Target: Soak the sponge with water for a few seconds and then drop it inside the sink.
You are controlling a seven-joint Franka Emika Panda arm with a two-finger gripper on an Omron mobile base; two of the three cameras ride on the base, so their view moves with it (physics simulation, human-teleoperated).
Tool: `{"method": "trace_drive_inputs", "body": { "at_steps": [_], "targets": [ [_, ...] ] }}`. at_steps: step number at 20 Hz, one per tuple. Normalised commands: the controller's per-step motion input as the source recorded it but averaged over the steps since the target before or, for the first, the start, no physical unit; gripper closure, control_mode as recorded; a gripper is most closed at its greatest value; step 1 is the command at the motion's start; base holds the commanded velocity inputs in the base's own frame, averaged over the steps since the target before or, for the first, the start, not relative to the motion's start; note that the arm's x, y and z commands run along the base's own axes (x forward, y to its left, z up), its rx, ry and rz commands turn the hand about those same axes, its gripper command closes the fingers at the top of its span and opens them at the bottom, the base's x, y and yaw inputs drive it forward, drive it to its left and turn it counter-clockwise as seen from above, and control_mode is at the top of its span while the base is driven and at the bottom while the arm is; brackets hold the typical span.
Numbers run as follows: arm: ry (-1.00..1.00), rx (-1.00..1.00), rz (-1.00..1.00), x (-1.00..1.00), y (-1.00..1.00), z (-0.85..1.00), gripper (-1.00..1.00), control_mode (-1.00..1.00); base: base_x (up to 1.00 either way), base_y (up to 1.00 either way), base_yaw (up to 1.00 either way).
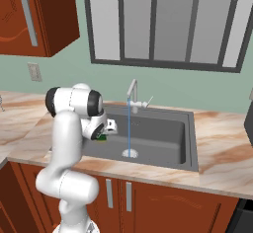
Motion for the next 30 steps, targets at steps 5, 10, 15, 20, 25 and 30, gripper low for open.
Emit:
{"method": "trace_drive_inputs", "body": {
  "at_steps": [5, 10, 15, 20, 25, 30],
  "targets": [
    [0.0, 0.0, 0.0, 0.19, 0.0, -0.11, 1.0, -1.0, 0.0, 0.0, 0.0],
    [0.0, 0.0, 0.0, 0.1, 0.0, -0.32, 1.0, -1.0, 0.0, 0.0, 0.0],
    [0.0, 0.0, 0.0, 0.03, 0.0, -0.28, 1.0, -1.0, 0.0, 0.0, 0.0],
    [0.0, 0.0, 0.0, 0.02, 0.0, -0.27, 1.0, -1.0, 0.0, 0.0, 0.0],
    [0.0, 0.0, 0.0, 0.0, 0.0, -0.28, 1.0, -1.0, 0.0, 0.0, 0.0],
    [0.0, 0.0, 0.0, 0.0, 0.01, -0.25, 1.0, -1.0, 0.0, 0.0, 0.0]
  ]
}}
